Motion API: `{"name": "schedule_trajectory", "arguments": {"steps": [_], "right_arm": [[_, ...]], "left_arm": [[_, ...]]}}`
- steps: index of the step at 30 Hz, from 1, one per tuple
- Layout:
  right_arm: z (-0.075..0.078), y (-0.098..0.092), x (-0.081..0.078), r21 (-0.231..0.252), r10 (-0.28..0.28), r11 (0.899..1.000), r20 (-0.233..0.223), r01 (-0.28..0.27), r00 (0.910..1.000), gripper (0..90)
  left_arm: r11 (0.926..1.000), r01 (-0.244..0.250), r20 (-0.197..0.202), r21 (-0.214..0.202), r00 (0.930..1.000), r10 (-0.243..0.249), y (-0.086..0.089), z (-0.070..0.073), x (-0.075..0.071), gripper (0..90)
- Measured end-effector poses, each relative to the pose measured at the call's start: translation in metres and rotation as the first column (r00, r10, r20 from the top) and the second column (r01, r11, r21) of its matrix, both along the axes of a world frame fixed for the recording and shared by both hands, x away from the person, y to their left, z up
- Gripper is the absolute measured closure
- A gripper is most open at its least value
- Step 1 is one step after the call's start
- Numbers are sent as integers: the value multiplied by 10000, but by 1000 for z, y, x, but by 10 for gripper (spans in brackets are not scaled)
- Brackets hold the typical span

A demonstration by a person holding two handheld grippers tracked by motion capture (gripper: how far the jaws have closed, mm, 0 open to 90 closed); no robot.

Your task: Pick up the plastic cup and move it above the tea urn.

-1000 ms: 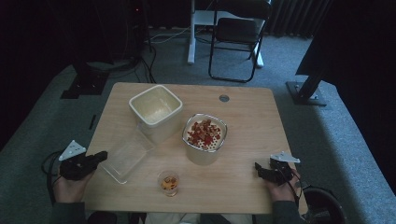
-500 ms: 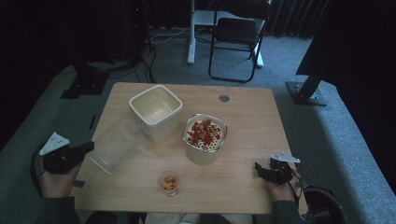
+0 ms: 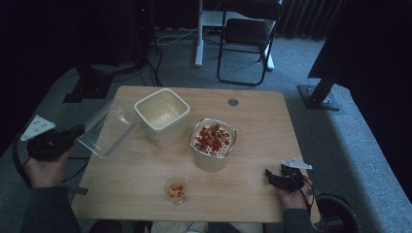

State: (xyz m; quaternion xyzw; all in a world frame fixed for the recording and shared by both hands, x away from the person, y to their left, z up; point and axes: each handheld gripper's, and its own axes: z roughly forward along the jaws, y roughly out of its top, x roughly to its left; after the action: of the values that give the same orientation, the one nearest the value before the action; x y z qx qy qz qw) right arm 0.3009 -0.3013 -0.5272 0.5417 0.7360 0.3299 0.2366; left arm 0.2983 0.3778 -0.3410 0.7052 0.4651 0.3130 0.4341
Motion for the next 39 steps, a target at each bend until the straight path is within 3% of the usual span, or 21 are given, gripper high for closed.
{"name": "schedule_trajectory", "arguments": {"steps": [8, 11, 18, 20, 22, 26, 39], "right_arm": [[0, 0, 0, 3, -4, 10000, 13, 4, 10000, 278], [0, 0, 0, 12, -11, 10000, 21, 11, 10000, 278], [0, 0, 0, 11, -10, 10000, 18, 10, 10000, 278], [0, 0, 0, 14, -11, 10000, 16, 11, 10000, 278], [0, 0, 1, 10, -11, 10000, 15, 11, 10000, 278], [0, 0, 1, 7, -9, 10000, 13, 9, 10000, 278], [0, 0, 1, 3, -9, 10000, 16, 9, 10000, 278]], "left_arm": [[9988, 424, 435, 240, 9981, -434, -20, 35, 27, 869], [9969, 644, 406, 455, 9970, -662, -34, 43, 41, 868], [9890, 1157, 112, 924, 9930, -1173, -69, 43, 73, 866], [9871, 1440, 76, 697, 9894, -1448, -77, 42, 81, 857], [9851, 1629, 118, 553, 9864, -1638, -85, 40, 87, 771], [9839, 1754, 218, 336, 9841, -1762, -92, 37, 93, 624], [9869, 1614, 500, -36, 9857, -1610, -94, 36, 91, 505]]}}
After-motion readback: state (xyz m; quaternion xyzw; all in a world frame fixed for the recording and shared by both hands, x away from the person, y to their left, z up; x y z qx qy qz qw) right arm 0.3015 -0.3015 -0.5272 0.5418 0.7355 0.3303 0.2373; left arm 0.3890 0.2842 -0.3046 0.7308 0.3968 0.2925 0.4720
